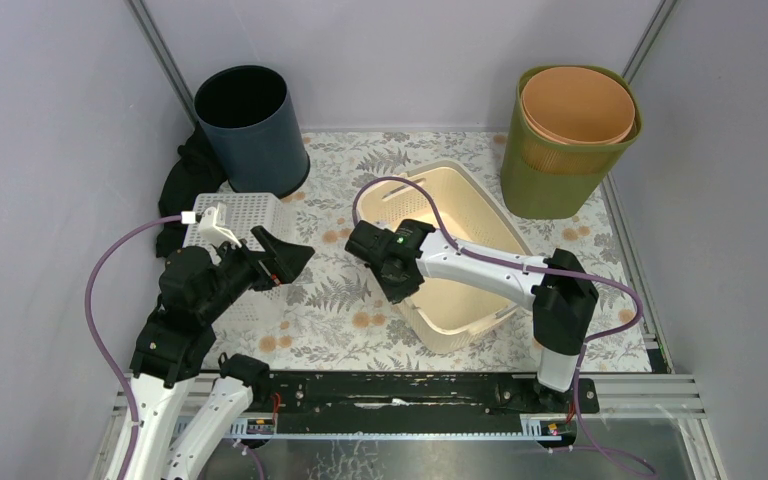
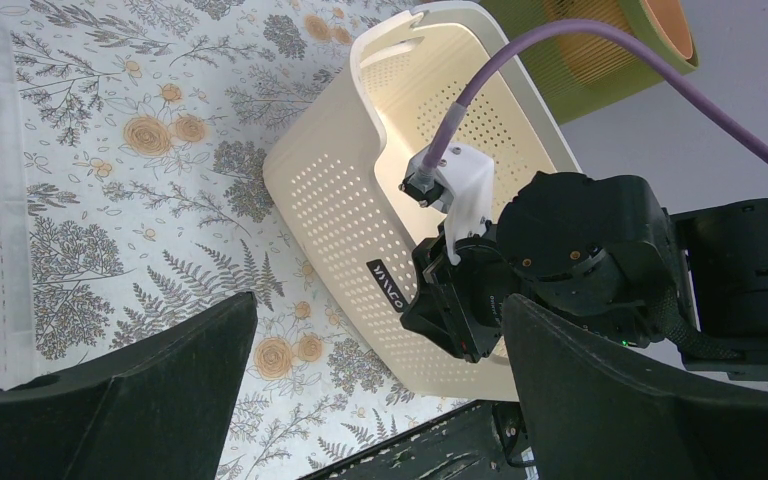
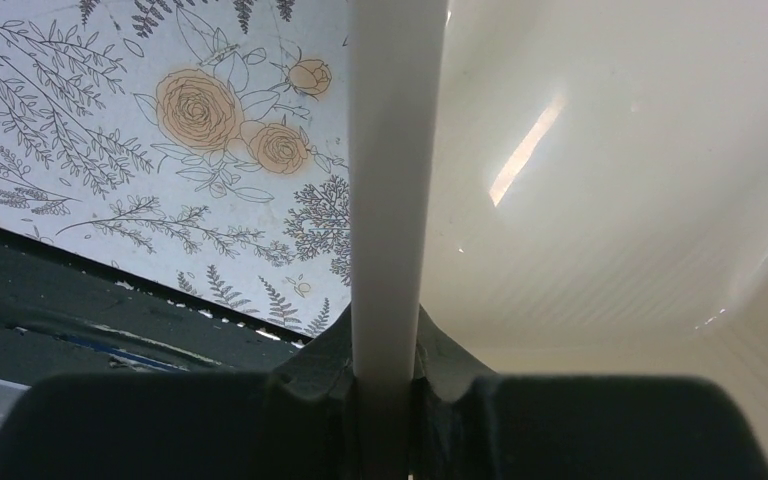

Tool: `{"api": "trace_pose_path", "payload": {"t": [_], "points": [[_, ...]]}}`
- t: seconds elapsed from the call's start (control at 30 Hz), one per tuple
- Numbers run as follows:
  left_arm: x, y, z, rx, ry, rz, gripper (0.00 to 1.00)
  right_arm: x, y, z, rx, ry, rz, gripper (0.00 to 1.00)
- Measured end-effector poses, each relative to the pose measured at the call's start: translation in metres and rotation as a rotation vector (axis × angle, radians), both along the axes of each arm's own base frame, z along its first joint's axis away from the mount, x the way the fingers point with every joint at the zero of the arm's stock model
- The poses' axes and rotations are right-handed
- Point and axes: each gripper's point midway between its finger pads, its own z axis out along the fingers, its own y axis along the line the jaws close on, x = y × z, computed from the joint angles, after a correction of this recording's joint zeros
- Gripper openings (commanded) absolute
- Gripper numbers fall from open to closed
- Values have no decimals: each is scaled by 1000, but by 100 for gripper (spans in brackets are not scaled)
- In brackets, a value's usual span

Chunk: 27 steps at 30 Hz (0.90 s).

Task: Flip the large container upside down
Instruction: Turn the container upside down at the center of the board.

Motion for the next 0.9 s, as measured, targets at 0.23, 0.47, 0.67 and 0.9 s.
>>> {"api": "trace_pose_path", "payload": {"t": [0.23,0.47,0.67,0.9], "points": [[0,0,0,0,0,0,100,0,0,0,2,1,-3,0],[-1,-1,0,-2,1,-8,100,-2,3,13,35,2,-5,0],[-2,-2,0,-4,1,-15,100,-5,12,51,156,-16,-14,0],[-2,-2,0,-4,1,-16,100,-11,23,90,304,-13,-21,0]]}}
